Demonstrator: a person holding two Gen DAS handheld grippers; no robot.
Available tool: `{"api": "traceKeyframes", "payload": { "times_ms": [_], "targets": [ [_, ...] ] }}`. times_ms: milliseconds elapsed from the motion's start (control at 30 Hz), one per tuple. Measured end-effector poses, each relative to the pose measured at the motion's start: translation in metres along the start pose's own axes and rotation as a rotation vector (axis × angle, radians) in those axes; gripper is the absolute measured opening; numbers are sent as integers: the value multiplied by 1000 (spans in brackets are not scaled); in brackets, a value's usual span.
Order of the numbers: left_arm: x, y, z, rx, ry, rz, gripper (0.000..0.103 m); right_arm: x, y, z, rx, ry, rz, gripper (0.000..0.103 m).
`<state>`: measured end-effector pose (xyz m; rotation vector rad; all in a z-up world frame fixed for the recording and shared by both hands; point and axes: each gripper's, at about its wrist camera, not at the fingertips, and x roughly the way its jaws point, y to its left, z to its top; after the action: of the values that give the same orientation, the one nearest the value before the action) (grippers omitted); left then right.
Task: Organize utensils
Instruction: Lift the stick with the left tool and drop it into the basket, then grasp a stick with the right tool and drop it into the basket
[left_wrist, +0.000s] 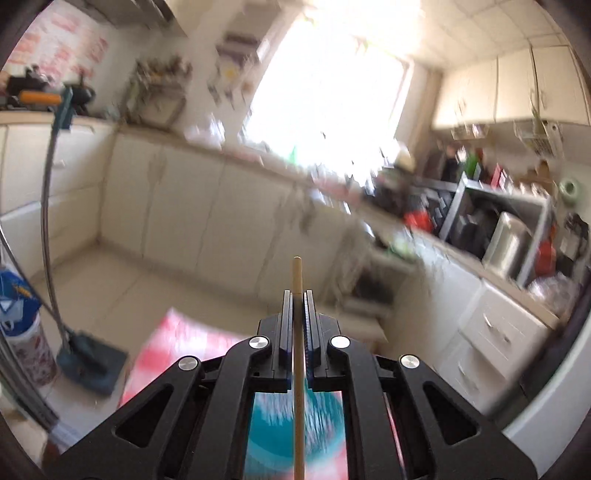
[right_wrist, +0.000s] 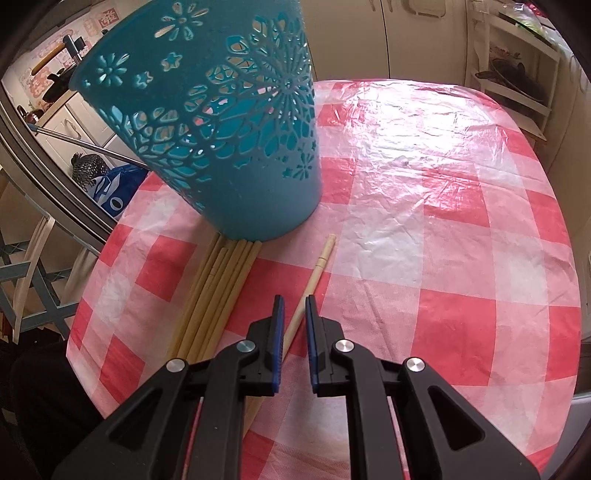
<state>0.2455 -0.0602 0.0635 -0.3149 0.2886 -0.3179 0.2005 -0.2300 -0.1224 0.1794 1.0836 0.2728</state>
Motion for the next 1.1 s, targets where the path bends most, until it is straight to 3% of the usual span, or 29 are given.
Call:
{"api": "traceKeyframes", "payload": {
  "times_ms": [67, 233, 433, 600, 700, 767, 833, 967, 1100],
  "targets": [
    [14, 1, 4, -10, -54, 39, 5, 0, -1, -3, -5, -5, -11, 14],
    [50, 0, -2, -53, -99, 111, 5, 0, -4, -5, -16, -23, -38, 20],
    [79, 3, -44, 25, -1, 154, 5, -2, -10, -2, -7, -37, -48, 26],
    [74, 12, -74, 79, 91, 160, 6, -3, -13, -1, 4, -35, -42, 26],
    [54, 18, -84, 91, 118, 155, 17, -3, -15, -1, 19, -31, -32, 26],
    [35, 25, -88, 88, 116, 172, 44, -3, -15, 0, 24, -30, -36, 26],
    [17, 32, -95, 81, 101, 194, 54, -2, -14, 2, 23, -30, -43, 26],
    [2, 52, -107, 32, 130, 213, 58, 3, -7, 4, 13, -27, -77, 27],
    [5, 71, -112, 15, 180, 232, 58, 8, 15, 3, -88, -22, -192, 24]
  ]
}}
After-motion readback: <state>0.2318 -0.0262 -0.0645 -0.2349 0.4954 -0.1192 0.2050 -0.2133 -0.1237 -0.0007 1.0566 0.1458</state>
